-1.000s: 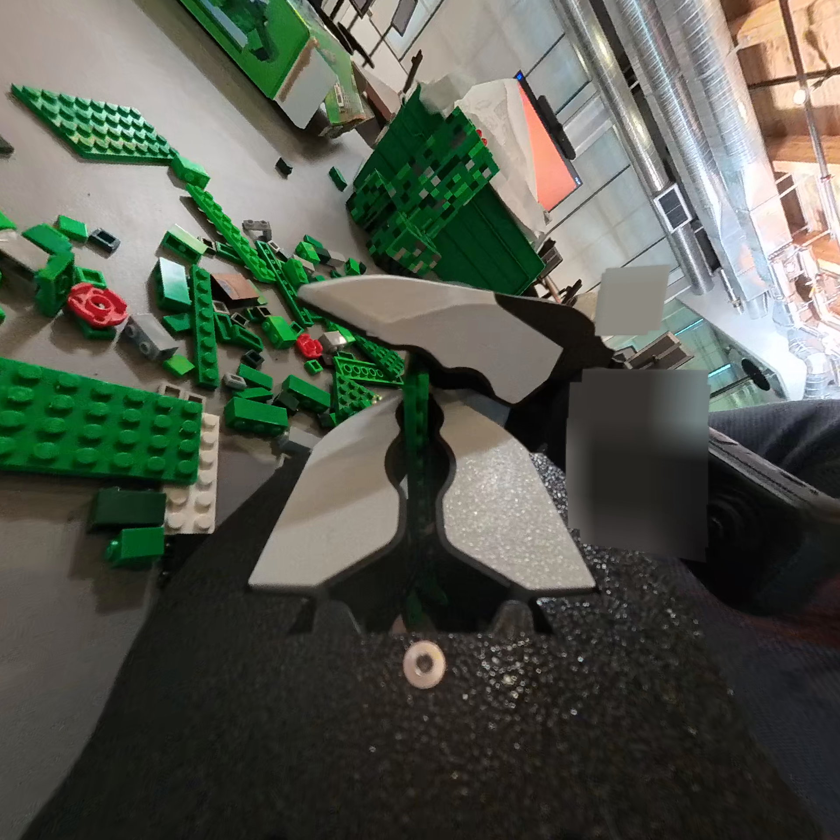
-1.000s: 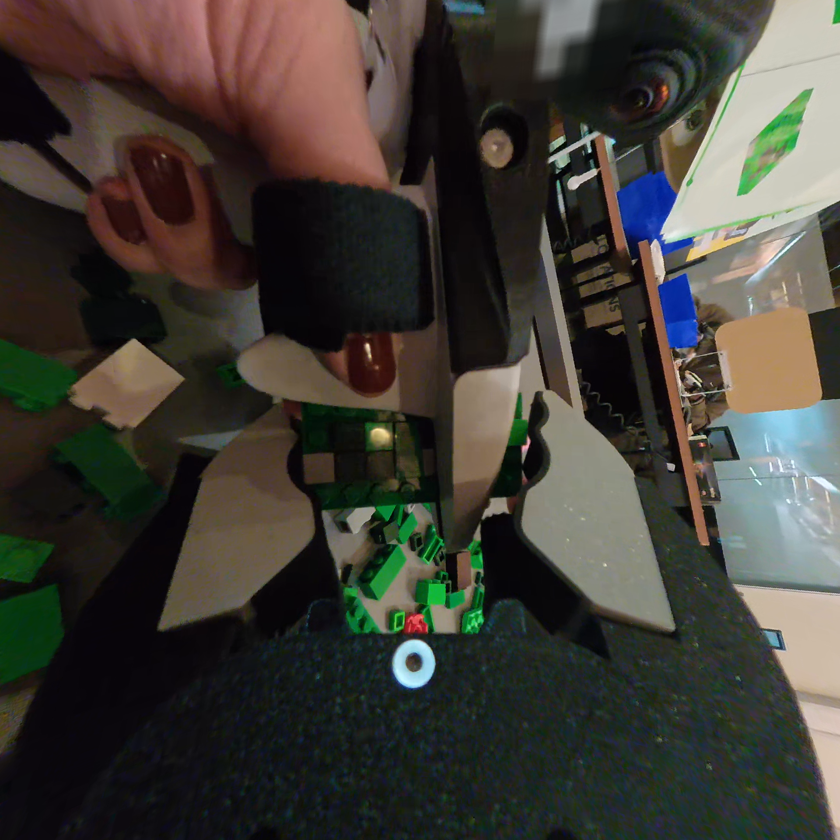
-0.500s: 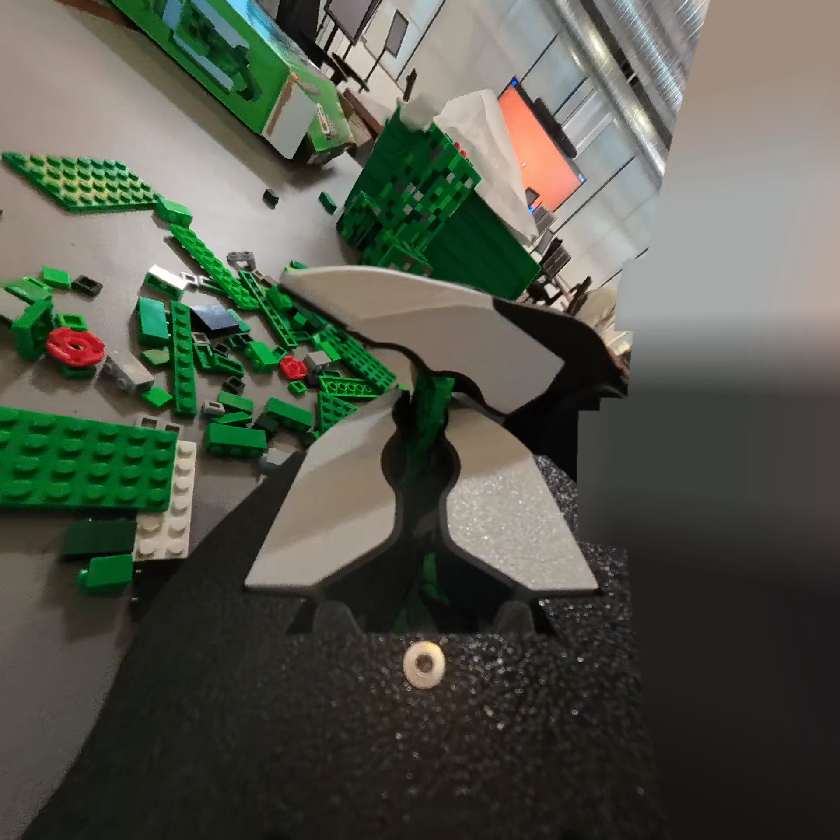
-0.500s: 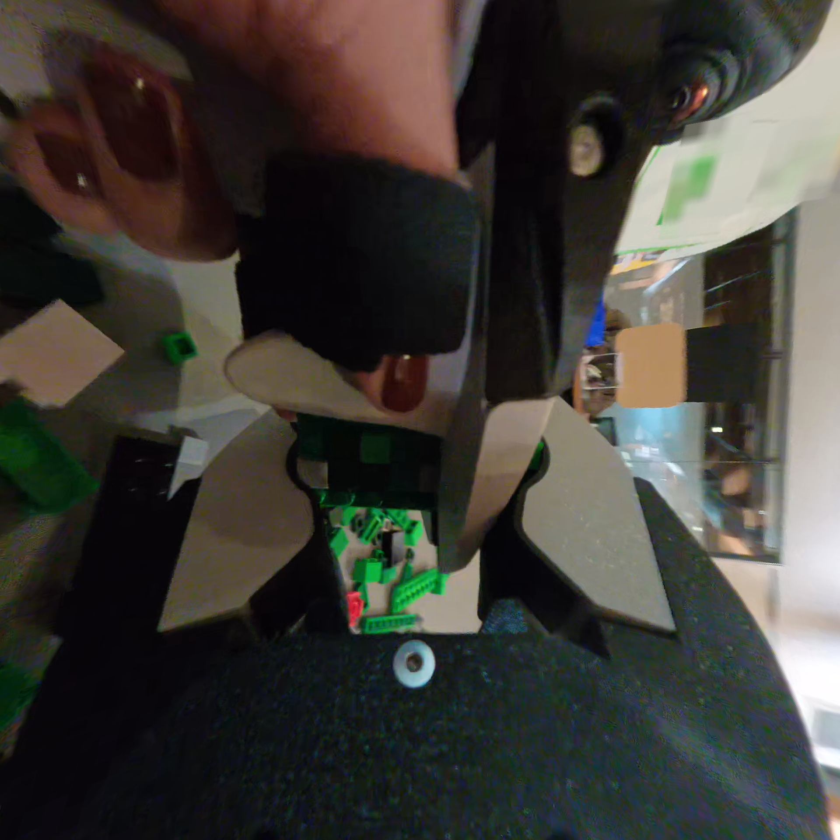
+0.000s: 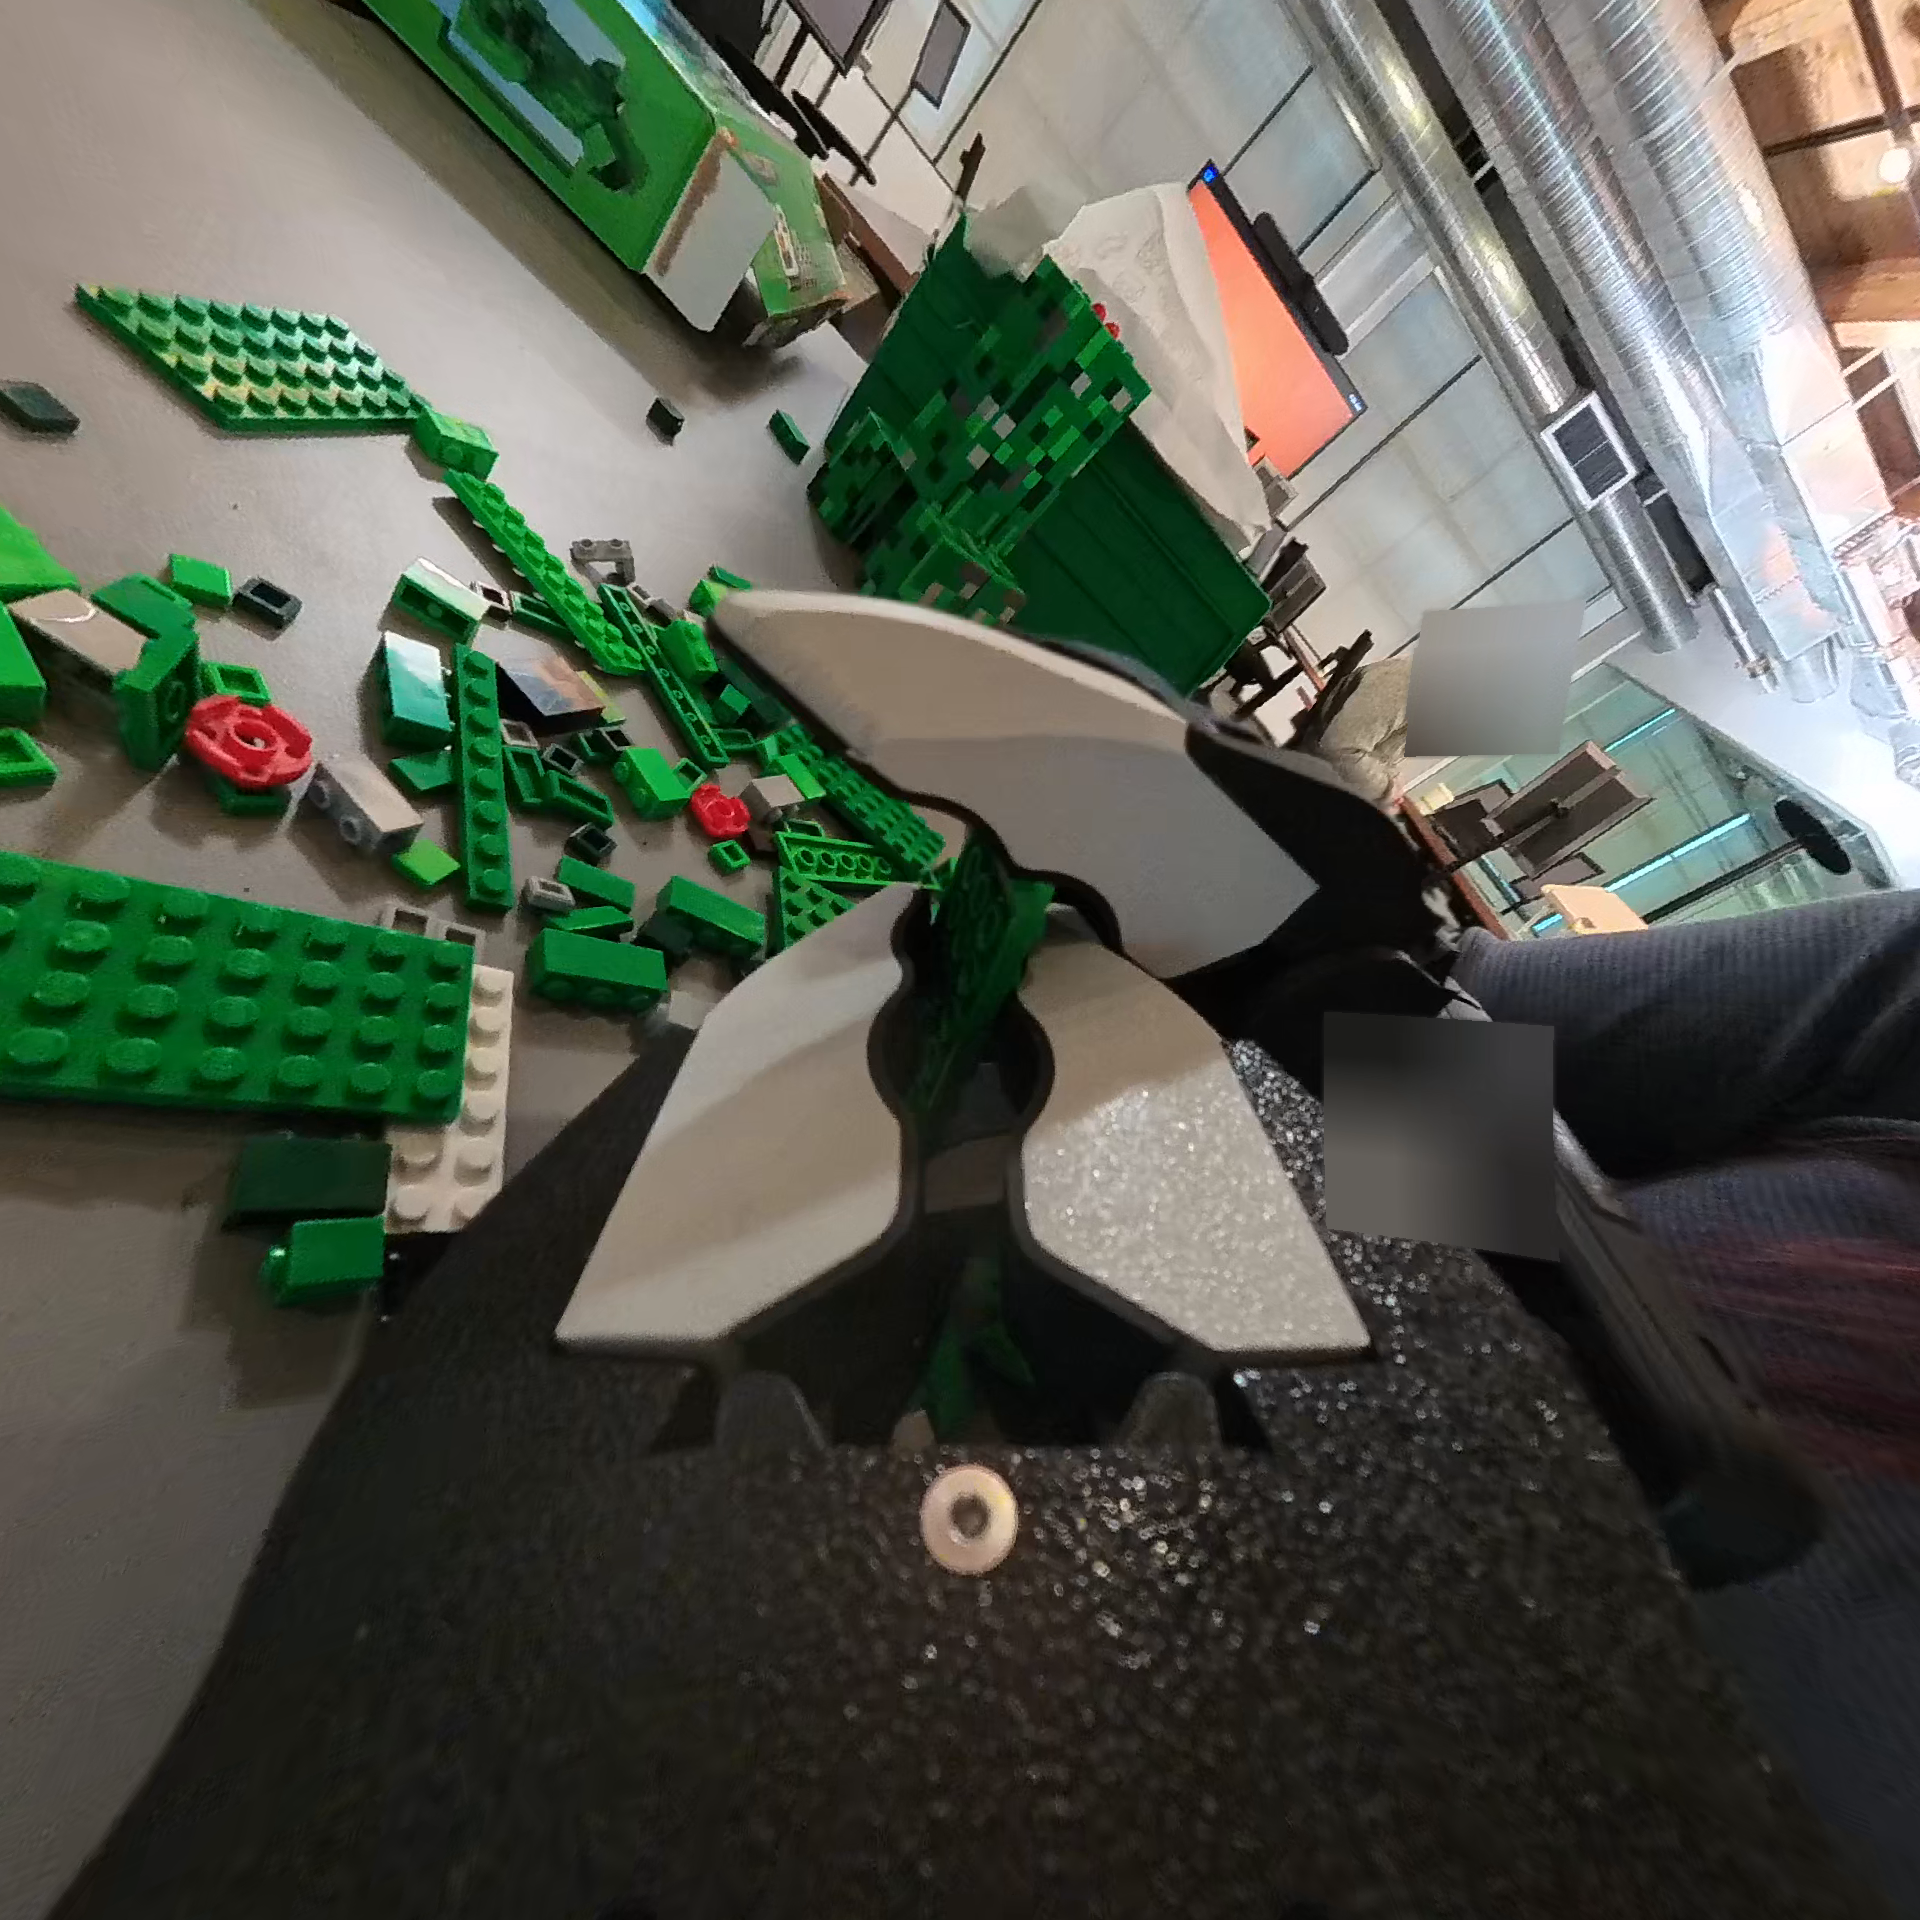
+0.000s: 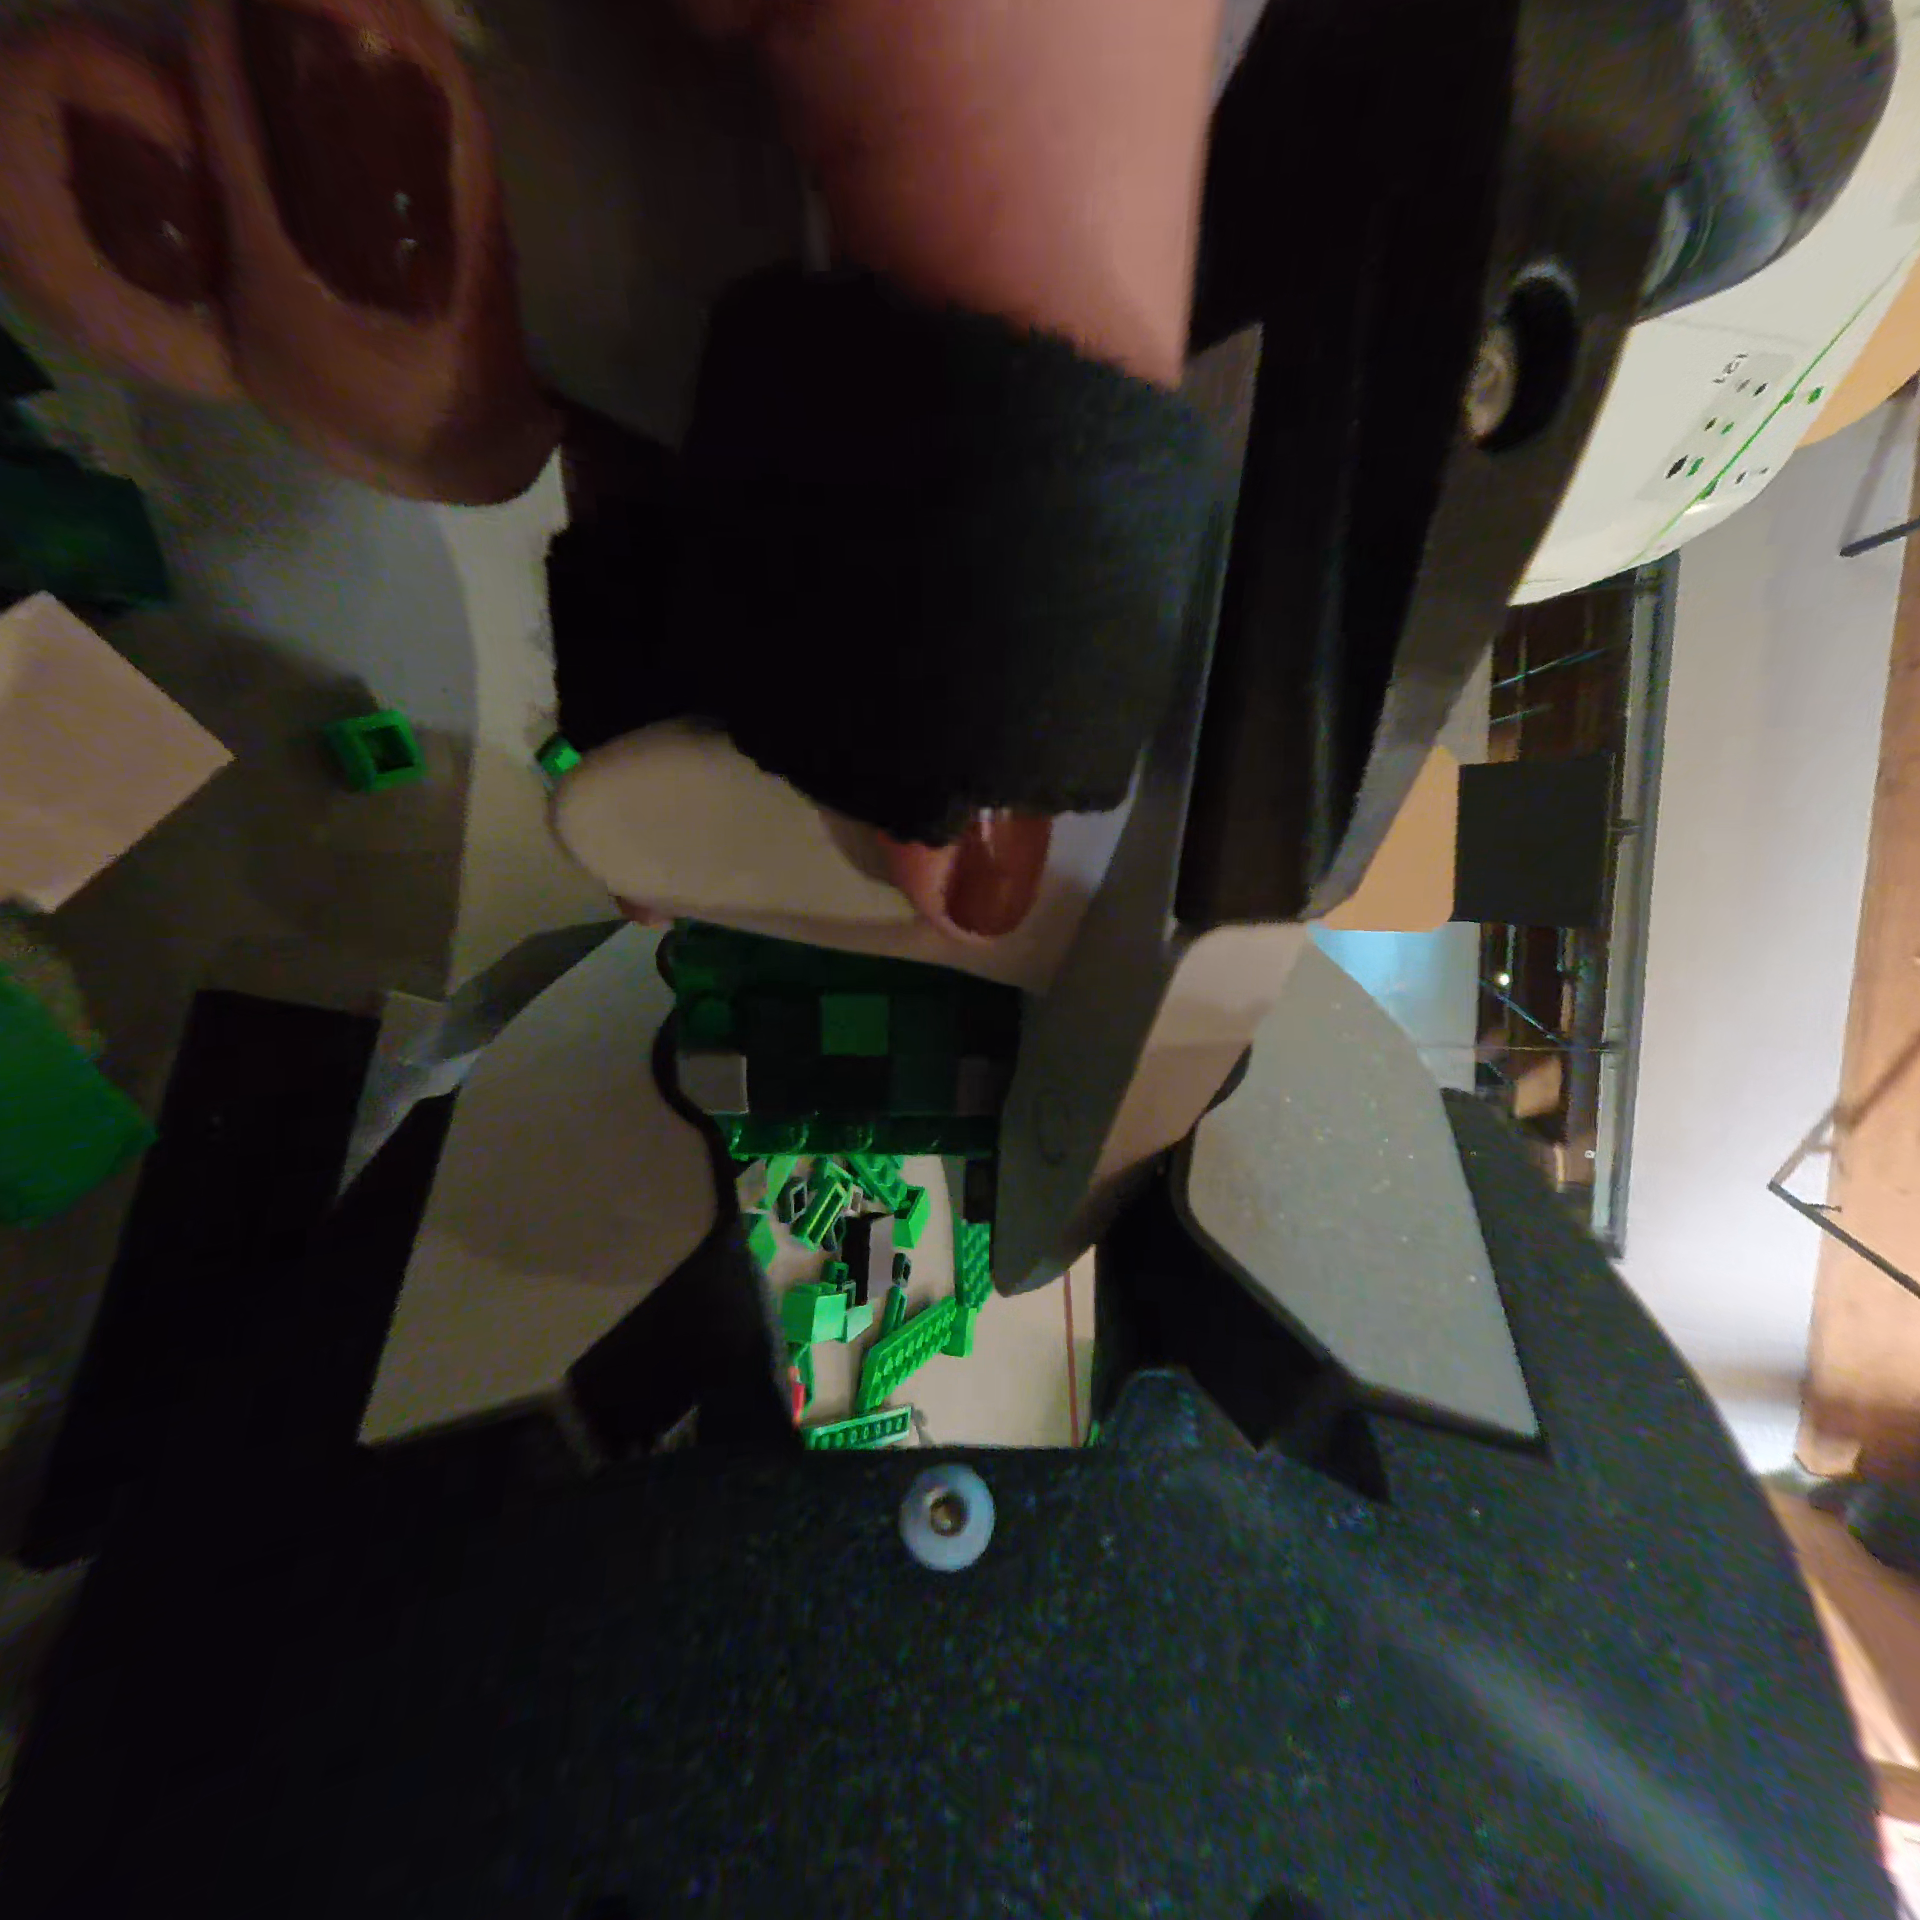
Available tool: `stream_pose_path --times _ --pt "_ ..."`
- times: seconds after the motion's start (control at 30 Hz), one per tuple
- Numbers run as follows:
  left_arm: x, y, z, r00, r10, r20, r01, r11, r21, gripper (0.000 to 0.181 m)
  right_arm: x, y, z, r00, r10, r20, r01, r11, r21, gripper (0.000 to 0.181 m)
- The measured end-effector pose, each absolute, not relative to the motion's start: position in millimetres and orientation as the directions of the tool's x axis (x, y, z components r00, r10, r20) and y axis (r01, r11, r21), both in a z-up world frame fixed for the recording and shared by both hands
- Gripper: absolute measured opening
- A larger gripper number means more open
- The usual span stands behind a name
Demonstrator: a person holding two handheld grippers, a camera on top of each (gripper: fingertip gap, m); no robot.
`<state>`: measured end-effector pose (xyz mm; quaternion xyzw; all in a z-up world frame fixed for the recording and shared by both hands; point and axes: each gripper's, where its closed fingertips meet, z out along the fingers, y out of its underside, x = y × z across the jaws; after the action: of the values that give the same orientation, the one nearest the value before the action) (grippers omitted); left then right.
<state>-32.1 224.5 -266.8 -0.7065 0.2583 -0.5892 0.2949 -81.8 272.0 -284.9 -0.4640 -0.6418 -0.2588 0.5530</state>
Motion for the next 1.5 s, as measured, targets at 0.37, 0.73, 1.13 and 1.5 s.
stream_pose_path --times 0.37,0.73,1.13,1.5 --pt "-32 222 -259 0.117 -0.818 0.563 -0.021 -0.568 -0.822 0.013 -79 269 -277 0.149 0.390 0.909 0.835 0.442 -0.327 0.092" --pt "-36 226 -265 0.178 -0.788 0.589 -0.038 -0.604 -0.796 0.006 -81 267 -280 0.119 0.378 0.918 0.836 0.461 -0.298 0.091" --pt "-37 226 -266 0.198 -0.802 0.564 -0.060 -0.584 -0.810 0.006 -80 269 -281 0.186 0.443 0.877 0.831 0.406 -0.381 0.101" --pt "-35 223 -268 0.221 -0.831 0.510 -0.111 -0.541 -0.833 0.006 -80 267 -288 0.161 0.468 0.869 0.841 0.396 -0.368 0.094"
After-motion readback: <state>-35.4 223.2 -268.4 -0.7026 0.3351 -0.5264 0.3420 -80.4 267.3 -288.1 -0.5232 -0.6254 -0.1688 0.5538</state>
